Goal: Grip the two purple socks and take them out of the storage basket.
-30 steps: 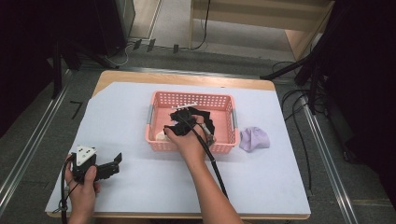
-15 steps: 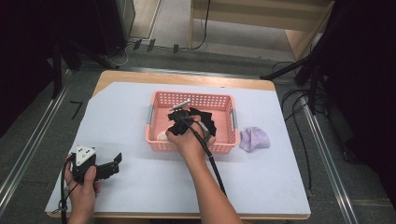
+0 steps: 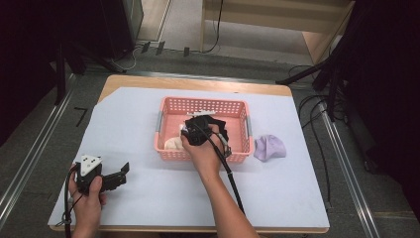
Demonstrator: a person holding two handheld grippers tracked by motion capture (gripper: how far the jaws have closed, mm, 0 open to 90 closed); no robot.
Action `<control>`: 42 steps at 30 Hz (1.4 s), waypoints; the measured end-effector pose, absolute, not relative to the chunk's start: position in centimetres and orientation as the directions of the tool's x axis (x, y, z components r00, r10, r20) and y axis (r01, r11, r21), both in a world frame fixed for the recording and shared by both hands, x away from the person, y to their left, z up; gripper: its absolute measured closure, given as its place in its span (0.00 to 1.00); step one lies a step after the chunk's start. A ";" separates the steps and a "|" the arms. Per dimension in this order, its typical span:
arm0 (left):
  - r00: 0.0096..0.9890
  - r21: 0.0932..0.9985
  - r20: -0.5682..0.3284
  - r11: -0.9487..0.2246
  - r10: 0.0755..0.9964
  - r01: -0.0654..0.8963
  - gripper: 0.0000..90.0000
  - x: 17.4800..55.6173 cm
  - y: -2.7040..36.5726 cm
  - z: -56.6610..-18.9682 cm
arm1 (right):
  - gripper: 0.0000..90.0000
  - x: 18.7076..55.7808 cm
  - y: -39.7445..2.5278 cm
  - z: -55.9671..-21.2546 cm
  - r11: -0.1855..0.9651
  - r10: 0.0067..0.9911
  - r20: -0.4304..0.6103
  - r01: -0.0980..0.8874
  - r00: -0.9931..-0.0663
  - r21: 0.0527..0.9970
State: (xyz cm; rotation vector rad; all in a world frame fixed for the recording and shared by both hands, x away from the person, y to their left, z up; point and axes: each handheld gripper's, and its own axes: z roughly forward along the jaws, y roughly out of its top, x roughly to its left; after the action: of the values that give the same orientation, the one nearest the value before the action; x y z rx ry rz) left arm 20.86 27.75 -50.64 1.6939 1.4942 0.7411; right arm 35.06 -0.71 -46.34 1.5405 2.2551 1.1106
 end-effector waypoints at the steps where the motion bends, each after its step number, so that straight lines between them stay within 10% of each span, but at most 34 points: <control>1: 0.152 0.830 -0.052 -0.042 0.987 0.556 0.04 20.9 27.8 -50.6 | 0.82 35.0 -0.8 -46.2 0.170 0.858 0.256 0.716 -0.446 0.677; 42: 0.152 0.829 -0.054 -0.040 0.987 0.558 0.04 20.9 27.7 -50.6 | 0.94 33.7 -3.7 -42.6 0.004 0.754 0.312 0.478 -0.579 0.878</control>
State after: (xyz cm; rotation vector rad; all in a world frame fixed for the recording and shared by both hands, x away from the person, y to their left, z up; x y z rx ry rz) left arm 20.85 27.71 -50.62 1.6948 1.4972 0.7377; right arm 33.68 -3.74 -42.58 1.2863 2.0314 1.6044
